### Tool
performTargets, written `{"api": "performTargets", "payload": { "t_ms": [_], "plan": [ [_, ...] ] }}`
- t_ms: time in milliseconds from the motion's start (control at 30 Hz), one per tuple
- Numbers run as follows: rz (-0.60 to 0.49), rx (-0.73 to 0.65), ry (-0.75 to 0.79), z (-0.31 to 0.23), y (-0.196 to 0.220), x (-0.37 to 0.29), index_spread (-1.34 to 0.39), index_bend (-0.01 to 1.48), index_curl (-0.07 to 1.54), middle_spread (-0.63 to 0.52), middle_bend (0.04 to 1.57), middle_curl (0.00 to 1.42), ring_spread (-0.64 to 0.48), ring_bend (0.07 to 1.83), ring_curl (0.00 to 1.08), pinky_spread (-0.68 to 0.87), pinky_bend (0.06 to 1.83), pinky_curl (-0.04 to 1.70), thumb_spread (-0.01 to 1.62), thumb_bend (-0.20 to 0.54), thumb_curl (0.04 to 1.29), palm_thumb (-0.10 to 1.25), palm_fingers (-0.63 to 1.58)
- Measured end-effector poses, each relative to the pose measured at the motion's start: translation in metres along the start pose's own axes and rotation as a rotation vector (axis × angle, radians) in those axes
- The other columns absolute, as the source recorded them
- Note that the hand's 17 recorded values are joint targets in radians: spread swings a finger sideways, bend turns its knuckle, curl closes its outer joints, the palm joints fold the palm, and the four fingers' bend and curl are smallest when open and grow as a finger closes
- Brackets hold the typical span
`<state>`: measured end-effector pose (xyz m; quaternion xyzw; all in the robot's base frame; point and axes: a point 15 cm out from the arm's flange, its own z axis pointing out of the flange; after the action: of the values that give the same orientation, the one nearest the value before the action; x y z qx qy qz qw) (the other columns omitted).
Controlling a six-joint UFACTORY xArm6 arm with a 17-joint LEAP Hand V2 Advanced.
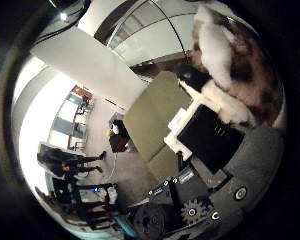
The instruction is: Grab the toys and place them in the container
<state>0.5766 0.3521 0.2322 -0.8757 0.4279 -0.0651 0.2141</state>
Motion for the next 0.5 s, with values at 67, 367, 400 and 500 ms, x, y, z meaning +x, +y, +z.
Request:
{"api": "performTargets", "payload": {
  "t_ms": [67,367,400,500],
  "plan": [
    [-0.012,-0.001,0.002,0.0,0.002,0.005,-0.47,0.23,0.86,-0.28,0.74,0.86,-0.31,1.12,0.69,-0.42,1.26,0.76,0.95,-0.031,0.54,0.78,0.55],
    [-0.045,0.014,0.003,-0.01,-0.001,0.01,-0.45,0.39,0.71,-0.19,0.54,0.69,-0.15,0.74,0.53,-0.03,0.73,0.61,1.13,-0.026,0.43,0.62,0.1],
    [-0.046,0.014,0.002,-0.01,-0.001,0.01,-0.44,0.37,0.67,-0.16,0.49,0.65,-0.11,0.68,0.5,0.06,0.71,0.59,1.13,-0.025,0.42,0.61,0.07],
    [-0.054,0.016,-0.006,-0.01,-0.002,0.01,-0.42,0.31,0.59,-0.11,0.4,0.57,-0.04,0.6,0.45,0.18,0.66,0.54,1.13,-0.026,0.39,0.58,0.04]
  ]
}}
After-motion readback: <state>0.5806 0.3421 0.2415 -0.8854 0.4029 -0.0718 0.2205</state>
